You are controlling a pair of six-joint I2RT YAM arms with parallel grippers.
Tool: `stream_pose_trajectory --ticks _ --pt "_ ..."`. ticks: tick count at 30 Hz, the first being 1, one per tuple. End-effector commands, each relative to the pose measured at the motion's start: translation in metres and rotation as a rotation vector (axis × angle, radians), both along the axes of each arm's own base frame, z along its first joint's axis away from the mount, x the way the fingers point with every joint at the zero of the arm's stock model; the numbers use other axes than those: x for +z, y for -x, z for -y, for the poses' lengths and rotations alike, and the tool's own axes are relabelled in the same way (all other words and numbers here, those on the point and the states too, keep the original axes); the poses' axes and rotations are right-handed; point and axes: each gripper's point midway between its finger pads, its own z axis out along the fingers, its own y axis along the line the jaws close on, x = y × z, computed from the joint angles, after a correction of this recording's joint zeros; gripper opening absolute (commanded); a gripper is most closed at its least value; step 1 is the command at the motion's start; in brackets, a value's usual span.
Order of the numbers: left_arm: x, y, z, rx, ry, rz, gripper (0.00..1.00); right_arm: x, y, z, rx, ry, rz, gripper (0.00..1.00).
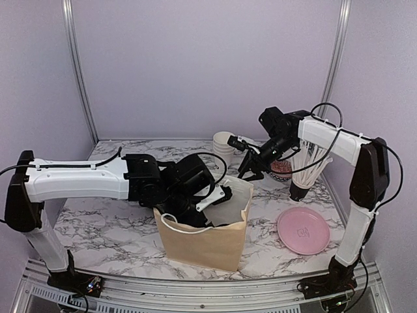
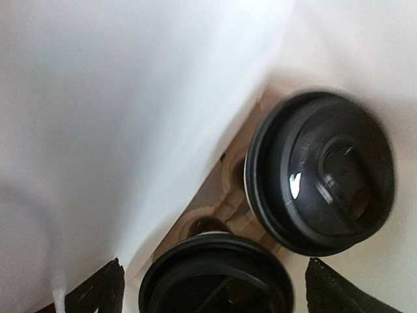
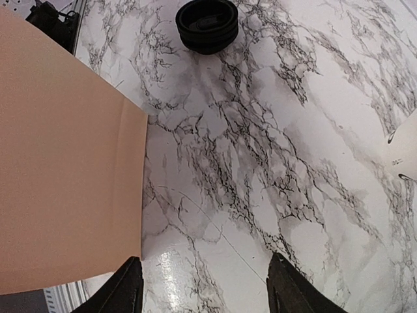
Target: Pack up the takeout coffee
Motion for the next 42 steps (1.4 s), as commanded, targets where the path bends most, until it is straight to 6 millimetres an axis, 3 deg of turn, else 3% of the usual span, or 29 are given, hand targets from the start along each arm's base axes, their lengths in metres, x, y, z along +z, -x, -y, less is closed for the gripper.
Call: stream_pose_trajectory --ticks 1,7,14,22,27,31,33,39,42 --pt "0.036 0.008 -0.005 -0.009 0.065 0.004 0.99 0.026 0.004 0.001 -0.001 -0.041 0.033 0.63" --pt "0.056 0.005 -0.007 -0.003 0.108 0.035 0.99 0.03 0.005 0.001 -0.001 -0.046 0.031 0.63" --pt "0.102 -0.005 -0.006 0.002 0.193 0.127 0.99 0.046 0.005 0.002 -0.003 -0.052 0.062 0.63" --pt "0.136 -0.017 -0.001 0.017 0.258 0.18 0.96 0.063 0.006 0.003 -0.018 -0.069 0.084 0.63" --pt "0.17 -0.017 0.0 0.009 0.333 0.208 0.96 0.089 0.011 0.001 -0.024 -0.117 0.1 0.63" --pt "0.198 -0.023 -0.009 0.043 0.387 0.251 0.96 0.124 0.036 -0.005 0.046 -0.21 0.1 0.65" --pt "0.206 -0.028 -0.011 0.063 0.4 0.264 0.96 0.132 0.054 -0.01 0.093 -0.223 0.11 0.69" --pt "0.209 -0.038 -0.008 0.115 0.406 0.276 0.94 0.12 0.109 -0.037 0.244 -0.131 0.152 0.76" --pt "0.219 -0.044 -0.014 0.161 0.419 0.307 0.93 0.109 0.118 -0.043 0.27 -0.068 0.197 0.78"
